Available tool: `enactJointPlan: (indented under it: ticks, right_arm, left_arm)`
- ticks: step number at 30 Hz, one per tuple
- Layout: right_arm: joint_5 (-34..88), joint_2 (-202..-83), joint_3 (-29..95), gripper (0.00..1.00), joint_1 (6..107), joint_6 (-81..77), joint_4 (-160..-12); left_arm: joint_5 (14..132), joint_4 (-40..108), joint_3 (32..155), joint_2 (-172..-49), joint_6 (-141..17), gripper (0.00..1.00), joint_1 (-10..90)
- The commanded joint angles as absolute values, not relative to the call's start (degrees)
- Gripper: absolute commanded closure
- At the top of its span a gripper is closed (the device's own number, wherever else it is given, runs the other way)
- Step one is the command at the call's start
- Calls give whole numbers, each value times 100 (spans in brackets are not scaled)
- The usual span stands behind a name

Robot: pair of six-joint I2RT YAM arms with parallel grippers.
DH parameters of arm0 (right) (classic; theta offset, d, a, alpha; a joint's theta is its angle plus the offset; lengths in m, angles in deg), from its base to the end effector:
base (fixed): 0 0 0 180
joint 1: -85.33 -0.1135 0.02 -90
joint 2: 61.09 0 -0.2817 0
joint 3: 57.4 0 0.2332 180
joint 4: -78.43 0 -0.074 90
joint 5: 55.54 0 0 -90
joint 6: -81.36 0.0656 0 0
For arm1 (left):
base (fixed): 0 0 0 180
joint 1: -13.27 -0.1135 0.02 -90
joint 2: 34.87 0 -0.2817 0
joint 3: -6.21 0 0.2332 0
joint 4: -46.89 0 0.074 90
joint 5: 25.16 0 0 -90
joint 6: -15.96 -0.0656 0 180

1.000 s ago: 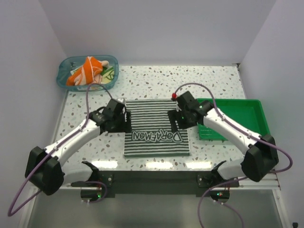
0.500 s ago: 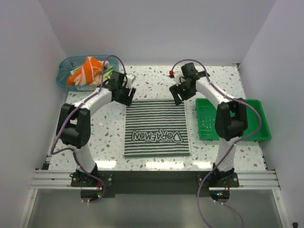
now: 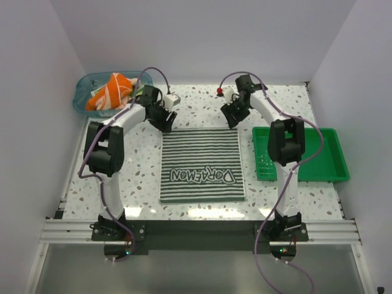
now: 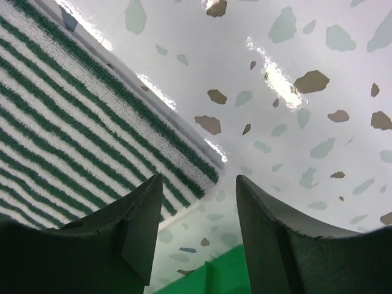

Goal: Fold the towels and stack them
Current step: Fold the towel

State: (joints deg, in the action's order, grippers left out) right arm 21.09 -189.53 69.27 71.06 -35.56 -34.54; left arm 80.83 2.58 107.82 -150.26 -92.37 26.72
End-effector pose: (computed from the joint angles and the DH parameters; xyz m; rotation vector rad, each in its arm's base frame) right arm 0.4596 0.1325 0.1984 -1.0192 2.5414 0.2625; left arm 0.4235 -0.1199 0.1961 0.7985 2.4302 -0.3276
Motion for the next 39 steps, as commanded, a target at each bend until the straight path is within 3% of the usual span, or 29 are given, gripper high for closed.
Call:
enactJointPlan:
  ticks: [1,18,27,32,39]
  right_arm:
    - [1987,-19213,7448,45,7170,-3861,-3076]
    - [2013,-19600,7343,51,7179,-3826,-3050]
    - [2136,-19811,7264,71,7179,-3765,-3015]
    - [2180,-19855,7211,98,7161,-3808,-2918]
    - [2365,-19864,7150,100,7100,-3835,-2935]
  left_arm:
    - [8479,-27,11226,-15194,-9601,36,2592]
    - [8681,-308,11542,-15466,-9909,37,2592]
    - [8725,-475,11700,-15616,-10190,38,2592]
    - [8629,-607,11841,-15730,-10287,38,2592]
    - [8699,-747,12008,-15976,-10278,45,2583]
